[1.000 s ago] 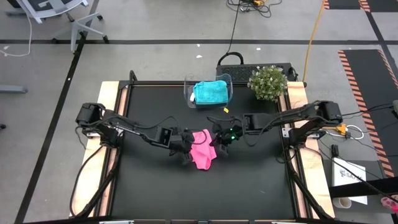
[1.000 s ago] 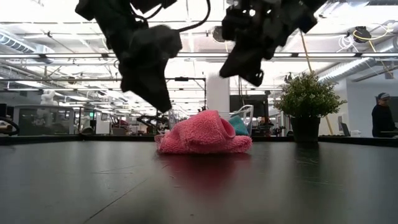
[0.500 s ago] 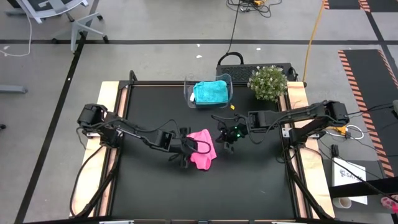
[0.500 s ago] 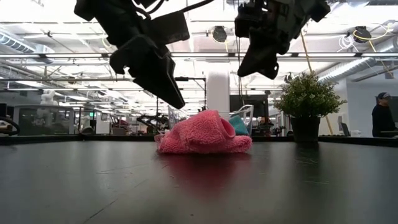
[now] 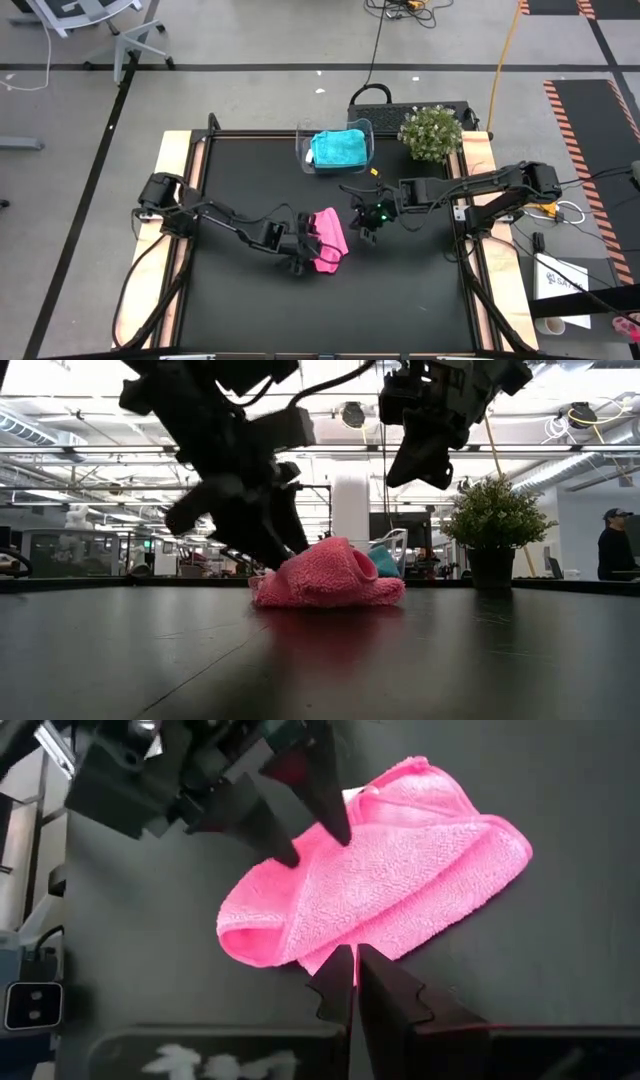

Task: Fold microfiber towels
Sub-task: Fold the pink microfiber cloth

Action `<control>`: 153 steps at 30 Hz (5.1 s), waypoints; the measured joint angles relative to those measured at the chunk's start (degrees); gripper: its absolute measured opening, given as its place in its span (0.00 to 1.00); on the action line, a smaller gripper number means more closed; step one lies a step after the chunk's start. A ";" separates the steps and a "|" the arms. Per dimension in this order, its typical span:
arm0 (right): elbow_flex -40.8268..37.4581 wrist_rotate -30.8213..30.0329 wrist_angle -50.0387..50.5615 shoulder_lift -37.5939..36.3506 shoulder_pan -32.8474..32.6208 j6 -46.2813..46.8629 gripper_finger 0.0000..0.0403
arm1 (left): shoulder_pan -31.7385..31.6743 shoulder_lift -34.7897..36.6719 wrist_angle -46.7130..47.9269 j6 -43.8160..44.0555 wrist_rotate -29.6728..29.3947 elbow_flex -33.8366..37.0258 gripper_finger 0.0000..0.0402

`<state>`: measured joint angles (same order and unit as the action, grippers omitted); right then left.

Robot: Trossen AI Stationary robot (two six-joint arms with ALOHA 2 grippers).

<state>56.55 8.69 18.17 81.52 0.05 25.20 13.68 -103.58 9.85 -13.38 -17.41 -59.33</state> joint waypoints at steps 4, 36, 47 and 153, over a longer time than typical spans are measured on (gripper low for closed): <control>0.00 0.00 0.82 0.00 -0.02 0.75 0.03 | 0.24 -0.33 -2.65 -0.50 -6.49 0.00 0.61; 0.00 -1.40 1.01 0.02 -0.02 1.12 0.03 | -6.96 -0.88 0.56 0.05 -2.42 -2.49 0.01; 0.00 -1.37 0.99 0.02 -0.02 1.12 0.03 | -7.78 -0.88 -9.10 -3.17 -3.12 -2.43 0.13; -11.23 4.11 4.32 -5.03 6.34 12.86 0.00 | 2.83 -4.80 5.01 36.34 2.93 -3.13 0.16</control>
<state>45.32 12.80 22.49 76.49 6.39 38.06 16.51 -108.38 14.87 22.96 -14.48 -62.46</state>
